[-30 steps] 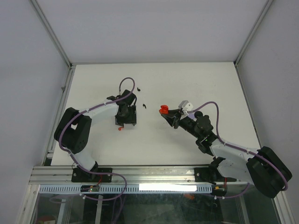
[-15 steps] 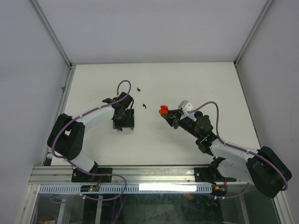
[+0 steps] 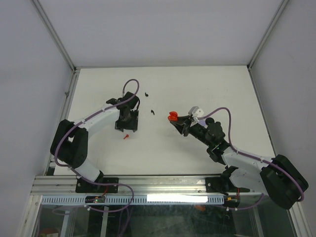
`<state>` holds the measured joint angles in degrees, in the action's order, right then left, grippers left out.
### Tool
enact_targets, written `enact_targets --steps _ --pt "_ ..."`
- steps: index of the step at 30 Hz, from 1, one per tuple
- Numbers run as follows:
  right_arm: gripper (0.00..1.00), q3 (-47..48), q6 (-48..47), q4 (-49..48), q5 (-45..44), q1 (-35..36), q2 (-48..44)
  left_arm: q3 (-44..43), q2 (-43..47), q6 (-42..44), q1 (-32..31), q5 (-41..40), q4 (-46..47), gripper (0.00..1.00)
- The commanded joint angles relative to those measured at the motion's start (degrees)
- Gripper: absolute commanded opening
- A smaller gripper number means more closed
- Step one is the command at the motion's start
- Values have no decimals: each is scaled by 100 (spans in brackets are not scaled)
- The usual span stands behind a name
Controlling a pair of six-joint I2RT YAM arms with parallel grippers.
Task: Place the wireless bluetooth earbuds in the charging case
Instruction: Move the earbud to the center of the board.
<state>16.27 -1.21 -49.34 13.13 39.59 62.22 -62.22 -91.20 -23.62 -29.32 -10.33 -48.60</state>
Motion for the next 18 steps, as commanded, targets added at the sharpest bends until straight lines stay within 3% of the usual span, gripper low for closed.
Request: enact_targets --steps 1,18 --pt "0 139 25 -268 55 16 -78 -283 -257 619 135 -188 -128 59" --pt "0 158 51 -244 70 14 -78 -364 -940 1115 199 302 -103 40"
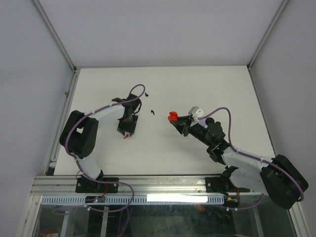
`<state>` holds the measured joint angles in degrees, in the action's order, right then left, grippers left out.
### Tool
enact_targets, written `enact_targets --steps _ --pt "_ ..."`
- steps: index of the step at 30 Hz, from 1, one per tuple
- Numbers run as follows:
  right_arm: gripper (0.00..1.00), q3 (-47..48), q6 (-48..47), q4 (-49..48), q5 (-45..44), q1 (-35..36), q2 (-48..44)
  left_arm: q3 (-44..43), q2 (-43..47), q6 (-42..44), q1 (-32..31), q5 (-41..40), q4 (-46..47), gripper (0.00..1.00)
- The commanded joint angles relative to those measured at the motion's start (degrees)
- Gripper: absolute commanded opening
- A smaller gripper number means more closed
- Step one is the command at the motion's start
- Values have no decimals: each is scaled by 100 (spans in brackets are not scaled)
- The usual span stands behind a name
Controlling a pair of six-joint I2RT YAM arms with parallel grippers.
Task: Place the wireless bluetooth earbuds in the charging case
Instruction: Move the earbud to the center of the board.
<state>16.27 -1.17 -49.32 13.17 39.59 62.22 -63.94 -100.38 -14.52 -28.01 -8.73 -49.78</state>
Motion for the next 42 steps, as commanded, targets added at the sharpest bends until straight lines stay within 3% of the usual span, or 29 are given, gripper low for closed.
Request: enact_targets --steps 1,7,13,18,29,36,42 --pt "0 161 47 -240 69 18 -78 -182 -39 213 70 158 13 38" --pt "0 174 50 -235 71 18 -87 -106 -149 221 77 227 21 34" --pt "0 210 47 -202 92 14 -94 -63 -203 175 76 400 31 20" --pt "0 269 3 -148 95 18 -90 20 32 95 76 524 31 15" --pt "0 385 54 -203 221 22 58 -105 -197 -327 203 18 181 20" --pt "0 377 52 -94 199 14 -86 -406 -482 -793 888 -127 547 20" --pt "0 350 13 -40 185 13 -120 -344 -226 -634 1030 125 627 36"
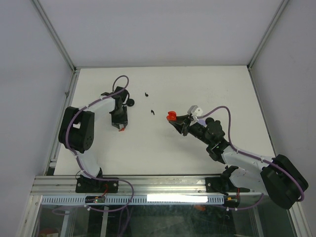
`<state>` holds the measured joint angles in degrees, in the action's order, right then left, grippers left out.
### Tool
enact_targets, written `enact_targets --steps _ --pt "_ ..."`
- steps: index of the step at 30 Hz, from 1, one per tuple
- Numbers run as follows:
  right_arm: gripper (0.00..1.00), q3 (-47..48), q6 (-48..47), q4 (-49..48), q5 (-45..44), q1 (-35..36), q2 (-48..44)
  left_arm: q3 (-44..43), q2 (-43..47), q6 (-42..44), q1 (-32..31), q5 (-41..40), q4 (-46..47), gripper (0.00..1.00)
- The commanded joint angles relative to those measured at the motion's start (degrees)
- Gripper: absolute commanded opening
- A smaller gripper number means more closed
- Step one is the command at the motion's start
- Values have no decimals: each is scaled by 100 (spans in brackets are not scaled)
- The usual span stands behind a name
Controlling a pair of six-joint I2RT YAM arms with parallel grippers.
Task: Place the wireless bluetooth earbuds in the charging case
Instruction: Move the earbud to the center of the board.
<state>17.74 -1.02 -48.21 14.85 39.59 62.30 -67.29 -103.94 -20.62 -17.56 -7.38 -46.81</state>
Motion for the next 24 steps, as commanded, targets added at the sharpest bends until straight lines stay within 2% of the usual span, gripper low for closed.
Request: enact_targets --steps 1,4,12,24 --pt "0 199 8 -166 40 21 -113 10 170 22 -16 20 330 38" --pt "0 210 47 -236 78 15 -53 52 233 225 -10 87 318 43" --pt "0 220 62 -198 104 14 -47 36 243 947 -34 337 152 43" --pt "0 248 102 -234 147 16 27 58 451 699 -182 647 -199 43"
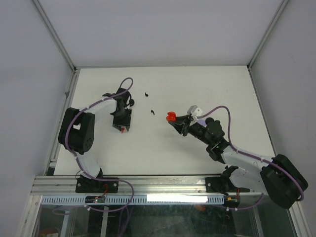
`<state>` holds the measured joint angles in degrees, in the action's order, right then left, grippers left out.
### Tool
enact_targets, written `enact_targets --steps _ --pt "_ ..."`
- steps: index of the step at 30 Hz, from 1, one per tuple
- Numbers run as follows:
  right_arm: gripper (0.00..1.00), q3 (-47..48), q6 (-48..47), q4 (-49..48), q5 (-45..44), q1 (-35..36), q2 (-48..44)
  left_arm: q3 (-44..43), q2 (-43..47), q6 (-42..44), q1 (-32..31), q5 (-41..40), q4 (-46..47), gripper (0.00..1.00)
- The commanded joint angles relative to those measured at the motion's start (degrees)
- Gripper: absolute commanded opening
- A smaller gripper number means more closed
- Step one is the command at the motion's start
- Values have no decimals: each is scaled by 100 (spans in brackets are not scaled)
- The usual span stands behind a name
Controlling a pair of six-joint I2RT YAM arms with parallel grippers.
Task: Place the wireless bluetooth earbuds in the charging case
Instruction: Move the earbud to the center of the board, then pick up the earbud from the center of the board.
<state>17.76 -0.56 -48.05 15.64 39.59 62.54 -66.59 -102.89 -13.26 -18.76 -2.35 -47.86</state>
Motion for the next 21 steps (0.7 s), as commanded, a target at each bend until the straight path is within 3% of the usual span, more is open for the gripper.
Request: enact_targets --steps 1,7,21 --pt "0 246 56 -256 67 14 12 -26 340 -57 -62 94 -133 43" --pt "0 270 56 -259 92 14 26 -219 142 -296 -57 -596 -292 43" --pt "0 290 56 -244 131 15 60 -309 -149 -253 -68 -424 -39 39"
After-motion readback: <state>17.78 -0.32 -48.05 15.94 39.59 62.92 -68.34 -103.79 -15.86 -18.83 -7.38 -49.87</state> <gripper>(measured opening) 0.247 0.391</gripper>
